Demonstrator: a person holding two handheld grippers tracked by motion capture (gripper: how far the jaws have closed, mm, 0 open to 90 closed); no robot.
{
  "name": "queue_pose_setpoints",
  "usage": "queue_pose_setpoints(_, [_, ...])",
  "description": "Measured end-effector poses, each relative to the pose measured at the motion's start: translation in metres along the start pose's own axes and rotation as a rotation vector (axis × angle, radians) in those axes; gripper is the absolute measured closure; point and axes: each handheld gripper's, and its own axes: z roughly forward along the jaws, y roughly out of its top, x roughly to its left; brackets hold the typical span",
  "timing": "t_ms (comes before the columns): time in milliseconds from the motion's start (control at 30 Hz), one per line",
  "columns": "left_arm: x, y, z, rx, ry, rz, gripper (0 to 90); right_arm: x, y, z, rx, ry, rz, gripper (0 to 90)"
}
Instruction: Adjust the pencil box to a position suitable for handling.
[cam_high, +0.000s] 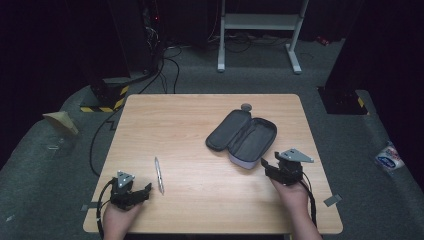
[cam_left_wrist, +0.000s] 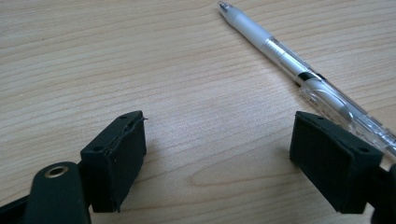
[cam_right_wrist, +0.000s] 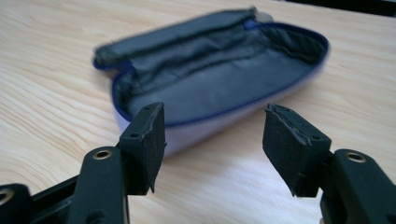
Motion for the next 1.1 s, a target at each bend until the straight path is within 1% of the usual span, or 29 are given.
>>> queue_pose_setpoints(67, [0.0,0.0,0.0,0.0,0.0,0.0,18.7,0.006,0.005,0.003,-0.014,0.018,-0.001,38.4])
queue_pose_setpoints(167, [0.0,0.0,0.0,0.0,0.0,0.001,18.8,0.018,0.012,0.01,-0.014,0.044,-0.036,38.2])
queue_pose_setpoints(233, [0.0,0.0,0.0,0.0,0.0,0.001,18.8,0.023,0.013,0.014,-0.012,0.054,-0.049,38.8])
queue_pose_setpoints(333, [0.0,0.0,-0.001,-0.001,0.001,0.002,19.0,0.033,0.014,0.024,0.01,0.076,-0.069,42.5])
queue_pose_setpoints(433, [0.0,0.0,-0.001,0.0,0.0,0.001,19.0,0.038,0.012,0.033,0.032,0.095,-0.102,47.6])
queue_pose_setpoints(567, [0.0,-0.001,-0.001,-0.001,0.003,-0.001,19.2,0.042,0.008,0.041,0.056,0.104,-0.121,55.3])
queue_pose_setpoints(633, [0.0,-0.001,-0.001,-0.003,0.004,0.0,19.3,0.044,0.005,0.043,0.064,0.097,-0.134,59.1])
queue_pose_setpoints(767, [-0.001,-0.001,-0.001,-0.004,0.002,-0.001,19.8,0.046,0.001,0.043,0.08,0.104,-0.136,63.5])
queue_pose_setpoints(867, [-0.001,-0.001,-0.001,-0.004,0.002,0.001,19.8,0.047,-0.004,0.043,0.087,0.127,-0.118,66.9])
queue_pose_setpoints(900, [-0.001,-0.001,-0.001,-0.004,0.002,0.001,19.8,0.048,-0.006,0.043,0.087,0.136,-0.122,67.7])
queue_pose_setpoints(967, [-0.001,-0.001,-0.001,-0.002,0.001,0.001,19.8,0.052,-0.008,0.043,0.088,0.145,-0.119,68.3])
queue_pose_setpoints(1100, [-0.001,-0.001,-0.001,-0.004,0.002,-0.001,19.9,0.065,-0.01,0.041,0.081,0.161,-0.15,68.3])
